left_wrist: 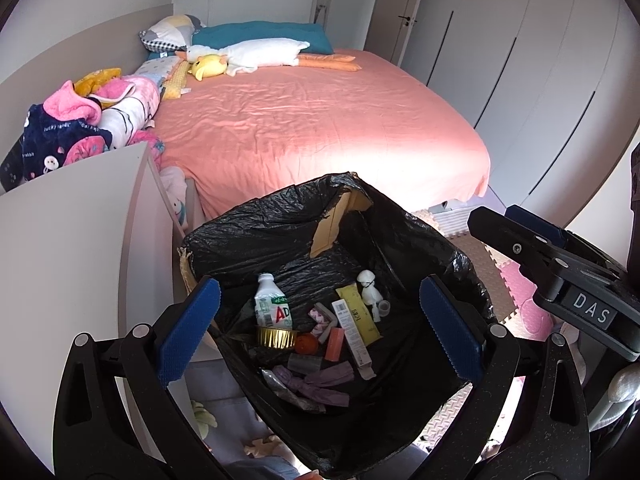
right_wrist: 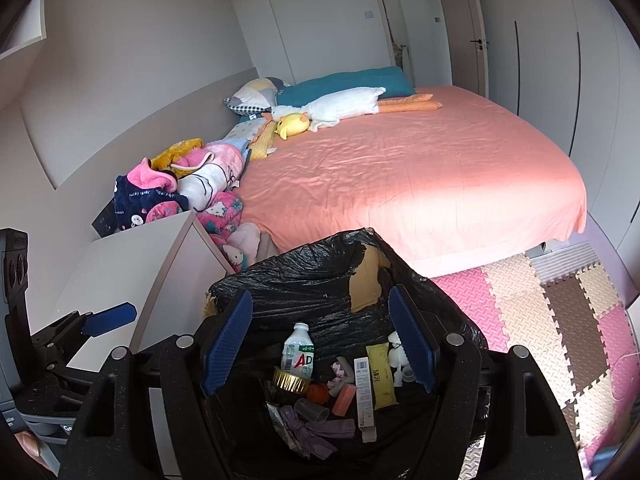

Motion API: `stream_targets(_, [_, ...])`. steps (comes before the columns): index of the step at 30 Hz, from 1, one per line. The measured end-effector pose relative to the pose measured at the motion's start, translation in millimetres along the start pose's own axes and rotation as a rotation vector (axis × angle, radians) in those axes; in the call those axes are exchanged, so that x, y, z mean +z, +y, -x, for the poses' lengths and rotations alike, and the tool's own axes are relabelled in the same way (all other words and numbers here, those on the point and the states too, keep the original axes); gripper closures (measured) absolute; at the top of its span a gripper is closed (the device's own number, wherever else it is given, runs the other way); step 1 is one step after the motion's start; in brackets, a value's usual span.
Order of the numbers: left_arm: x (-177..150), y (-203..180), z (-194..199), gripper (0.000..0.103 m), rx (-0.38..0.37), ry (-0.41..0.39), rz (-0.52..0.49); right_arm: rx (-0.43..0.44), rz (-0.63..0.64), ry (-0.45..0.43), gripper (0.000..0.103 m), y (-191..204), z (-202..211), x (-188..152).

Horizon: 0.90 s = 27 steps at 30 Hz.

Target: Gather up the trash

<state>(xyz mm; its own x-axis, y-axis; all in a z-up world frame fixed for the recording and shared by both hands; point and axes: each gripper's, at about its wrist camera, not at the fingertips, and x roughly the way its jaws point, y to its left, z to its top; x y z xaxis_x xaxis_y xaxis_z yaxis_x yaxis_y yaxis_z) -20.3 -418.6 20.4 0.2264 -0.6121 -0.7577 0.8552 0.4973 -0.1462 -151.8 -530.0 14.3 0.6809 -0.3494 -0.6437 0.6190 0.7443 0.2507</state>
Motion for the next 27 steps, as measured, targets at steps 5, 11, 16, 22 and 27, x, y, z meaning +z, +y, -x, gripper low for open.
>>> stream_targets(5, [-0.1, -2.3, 2.6, 0.006, -0.008, -0.01, -0.007, -0.001, 0.0, 0.001, 0.032, 0.2, 0.0, 0.1])
stream_targets(11, [0.0, -2.7, 3.2, 0.006, -0.009, -0.015, -0.01, 0.0, 0.0, 0.001, 0.032, 0.4, 0.0, 0.3])
stream_targets(16, [1.6, -2.3, 2.3, 0.006, -0.016, -0.006, -0.011, 0.0, 0.0, 0.001, 0.032, 0.5, -0.1, 0.4])
stream_targets(22, [0.8, -2.6, -0.2, 0.006, -0.012, 0.004, -0.013, -0.002, 0.001, 0.003, 0.032, -0.1, -1.6, -1.7])
stream_targets(27, [1.0, -0.3, -3.1, 0.006, -0.021, 0.023, 0.003, -0.002, 0.001, 0.003, 0.032, 0.4, -1.7, -1.3])
